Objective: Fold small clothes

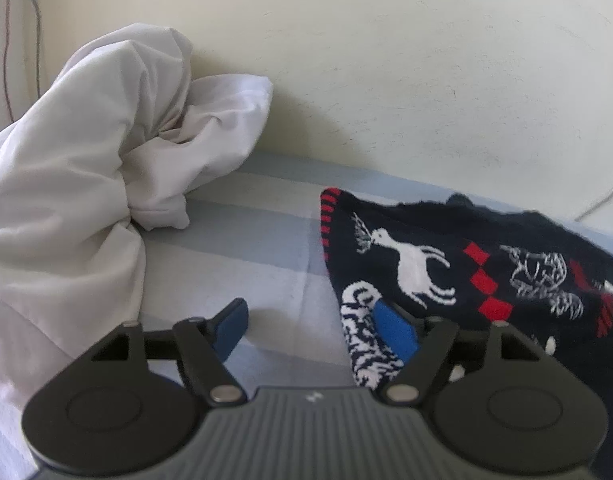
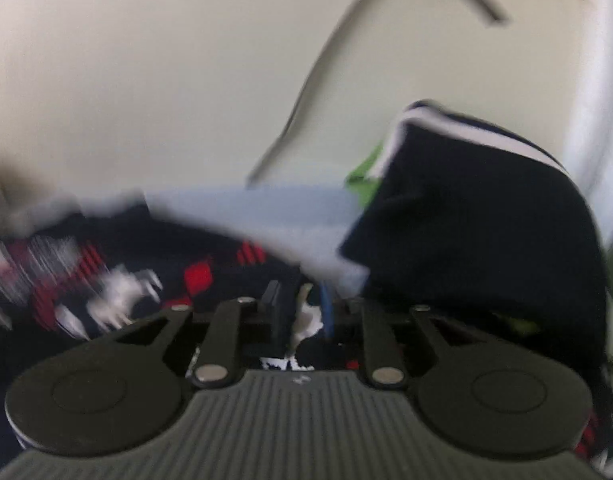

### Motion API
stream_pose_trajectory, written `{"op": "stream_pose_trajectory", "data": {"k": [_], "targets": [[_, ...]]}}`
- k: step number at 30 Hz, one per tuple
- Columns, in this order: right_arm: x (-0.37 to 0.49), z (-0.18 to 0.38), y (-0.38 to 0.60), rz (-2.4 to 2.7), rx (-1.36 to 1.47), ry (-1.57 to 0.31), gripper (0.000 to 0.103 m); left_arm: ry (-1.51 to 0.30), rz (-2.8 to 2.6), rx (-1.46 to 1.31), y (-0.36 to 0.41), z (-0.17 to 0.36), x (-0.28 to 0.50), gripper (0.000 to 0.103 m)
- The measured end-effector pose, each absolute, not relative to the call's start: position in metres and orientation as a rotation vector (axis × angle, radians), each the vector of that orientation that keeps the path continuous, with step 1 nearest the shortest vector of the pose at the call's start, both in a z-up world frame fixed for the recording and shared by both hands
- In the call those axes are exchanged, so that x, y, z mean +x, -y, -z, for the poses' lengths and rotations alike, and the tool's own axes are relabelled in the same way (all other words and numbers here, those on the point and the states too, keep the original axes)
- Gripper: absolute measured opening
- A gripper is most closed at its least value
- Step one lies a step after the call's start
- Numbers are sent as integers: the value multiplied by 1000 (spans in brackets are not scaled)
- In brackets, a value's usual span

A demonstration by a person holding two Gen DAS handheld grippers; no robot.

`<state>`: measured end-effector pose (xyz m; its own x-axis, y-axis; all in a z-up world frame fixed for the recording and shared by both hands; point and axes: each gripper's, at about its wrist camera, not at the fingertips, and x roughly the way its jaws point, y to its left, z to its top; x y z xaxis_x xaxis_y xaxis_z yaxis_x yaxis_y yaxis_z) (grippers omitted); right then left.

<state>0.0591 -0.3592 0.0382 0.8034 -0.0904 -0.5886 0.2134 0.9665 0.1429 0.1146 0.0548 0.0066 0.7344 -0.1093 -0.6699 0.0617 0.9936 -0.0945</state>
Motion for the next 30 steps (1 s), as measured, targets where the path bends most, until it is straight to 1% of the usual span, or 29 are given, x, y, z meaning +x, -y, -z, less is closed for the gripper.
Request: {"op": "stream_pose_trajectory", "data": {"k": [1,5,6,8,10,13,15,16,17,19,20,24,25,27,28,29,30], "targets": [[39,-49,369,158,253,-569,24,-718,98,-86,-57,-11,112,65],[-43,-70,413,224,430,-424,29,-630,194,-137,-55,-27,95,65],[-65,-70,426,252,490,-394,30,-625,233,-147,-52,-28,93,65],[-103,-63,452,313,609,-347,36,-633,299,-149,-45,-27,91,65],[-135,-50,471,372,702,-322,38,-654,352,-131,-35,-23,91,65],[-162,-27,483,443,819,-320,39,-683,351,-74,-23,-16,96,65],[-167,-12,493,451,896,-306,43,-689,352,-78,-23,-15,97,65],[-170,-5,495,456,931,-303,48,-694,353,-86,-24,-15,98,65],[-166,0,498,464,963,-304,51,-699,354,-92,-25,-14,100,65],[-161,12,502,501,995,-316,51,-716,350,-98,-28,-14,100,65],[-157,16,505,516,1000,-307,49,-715,350,-96,-28,-14,100,65],[-144,19,513,527,1063,-217,48,-710,343,-61,-24,-14,98,66],[-138,18,515,518,1065,-219,47,-709,343,-58,-24,-14,99,66],[-124,18,516,524,1043,-249,35,-710,343,-61,-24,-14,99,66],[-120,19,516,536,1023,-269,19,-710,344,-64,-25,-14,99,66],[-118,19,515,543,1012,-279,14,-710,345,-66,-25,-14,99,66],[-119,16,512,557,1006,-269,14,-711,345,-67,-26,-14,99,66]]}}
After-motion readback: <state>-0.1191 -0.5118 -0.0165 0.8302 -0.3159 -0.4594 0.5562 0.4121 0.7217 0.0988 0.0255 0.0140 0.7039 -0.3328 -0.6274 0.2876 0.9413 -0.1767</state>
